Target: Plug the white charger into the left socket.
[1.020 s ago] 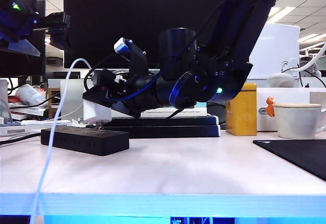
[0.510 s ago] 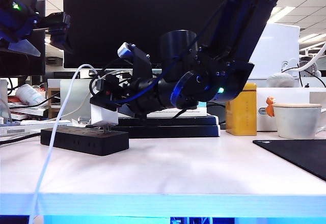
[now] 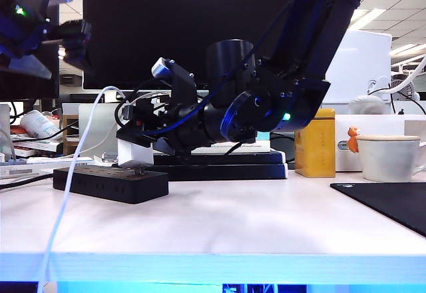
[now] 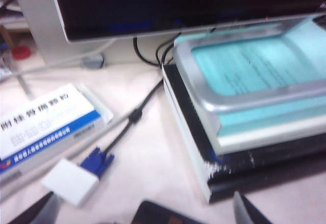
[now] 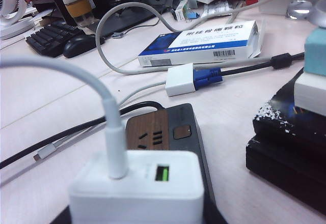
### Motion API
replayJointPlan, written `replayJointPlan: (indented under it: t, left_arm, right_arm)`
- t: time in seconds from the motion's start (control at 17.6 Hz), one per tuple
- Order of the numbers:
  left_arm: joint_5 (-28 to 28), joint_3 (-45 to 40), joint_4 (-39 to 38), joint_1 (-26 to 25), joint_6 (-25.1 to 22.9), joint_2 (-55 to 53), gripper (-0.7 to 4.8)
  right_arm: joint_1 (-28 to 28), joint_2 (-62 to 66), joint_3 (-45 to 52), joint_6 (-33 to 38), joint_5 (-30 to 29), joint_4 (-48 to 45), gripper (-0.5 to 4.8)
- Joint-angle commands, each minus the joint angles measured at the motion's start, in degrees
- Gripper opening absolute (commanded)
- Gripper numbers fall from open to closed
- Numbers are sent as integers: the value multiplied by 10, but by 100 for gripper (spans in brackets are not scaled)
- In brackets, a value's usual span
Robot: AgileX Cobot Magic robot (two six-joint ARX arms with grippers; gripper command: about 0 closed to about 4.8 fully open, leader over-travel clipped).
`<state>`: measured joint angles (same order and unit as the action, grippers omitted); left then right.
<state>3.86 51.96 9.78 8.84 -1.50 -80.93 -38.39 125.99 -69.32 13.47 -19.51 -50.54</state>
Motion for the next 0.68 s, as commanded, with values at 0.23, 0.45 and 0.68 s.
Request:
replayJointPlan:
  t: [0.23,0.45,0.68]
  left_arm:
    - [10,2,-46,0,0,-13,479]
    - [92,2,-26,0,0,-20,455]
    - [153,2,41,6,11,-21,-5]
  right_arm:
    - [-1,-4,8,2,-12,19,211]
    - [-1,-4,8,0,-12,19,211]
    - [-1,-4,8,-17,-12,20,211]
